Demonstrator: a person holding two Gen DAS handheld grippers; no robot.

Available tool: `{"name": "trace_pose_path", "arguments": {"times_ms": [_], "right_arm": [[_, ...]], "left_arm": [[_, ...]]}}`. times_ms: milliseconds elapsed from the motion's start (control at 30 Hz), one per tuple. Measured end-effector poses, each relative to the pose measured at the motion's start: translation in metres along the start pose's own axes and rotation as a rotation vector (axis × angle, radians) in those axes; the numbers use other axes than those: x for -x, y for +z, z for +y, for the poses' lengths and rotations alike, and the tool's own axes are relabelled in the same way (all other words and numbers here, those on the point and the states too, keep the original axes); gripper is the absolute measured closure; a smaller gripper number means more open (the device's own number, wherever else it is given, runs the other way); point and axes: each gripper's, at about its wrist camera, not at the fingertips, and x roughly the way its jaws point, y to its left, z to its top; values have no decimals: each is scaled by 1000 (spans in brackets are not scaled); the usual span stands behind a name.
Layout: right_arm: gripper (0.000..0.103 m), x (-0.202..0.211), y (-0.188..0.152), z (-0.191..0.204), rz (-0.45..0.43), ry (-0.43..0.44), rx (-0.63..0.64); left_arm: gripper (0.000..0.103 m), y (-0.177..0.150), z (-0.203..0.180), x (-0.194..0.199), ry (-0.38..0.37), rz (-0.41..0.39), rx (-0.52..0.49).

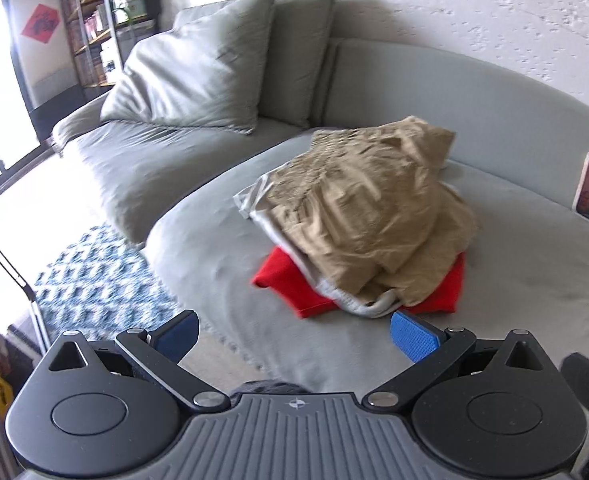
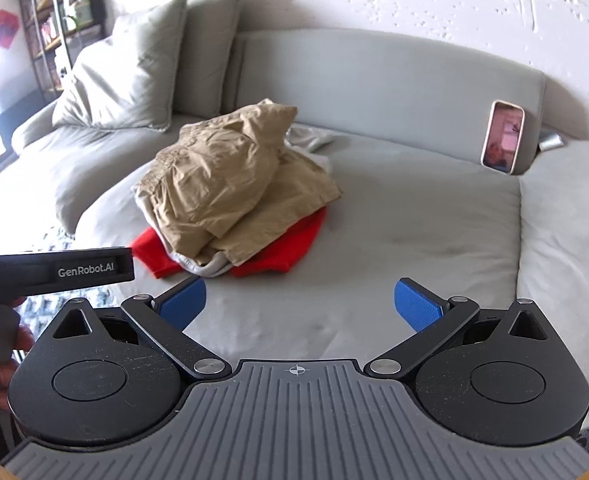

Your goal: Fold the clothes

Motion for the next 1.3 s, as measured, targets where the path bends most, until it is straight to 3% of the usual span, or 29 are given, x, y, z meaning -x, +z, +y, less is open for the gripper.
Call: {"name": "trace_pose_path", "arguments": {"times_ms": [267, 600, 1300], "right_arm": [[0, -4, -1, 1, 49, 16, -61], [0, -5, -3, 7, 60, 29, -48], [0, -9, -5, 2, 79, 57, -74]], "left_arm": [[1, -6, 12, 12, -17, 22, -23], [1, -13, 26, 27, -37, 50, -51], [1, -12, 0, 8, 10, 72, -48]]}}
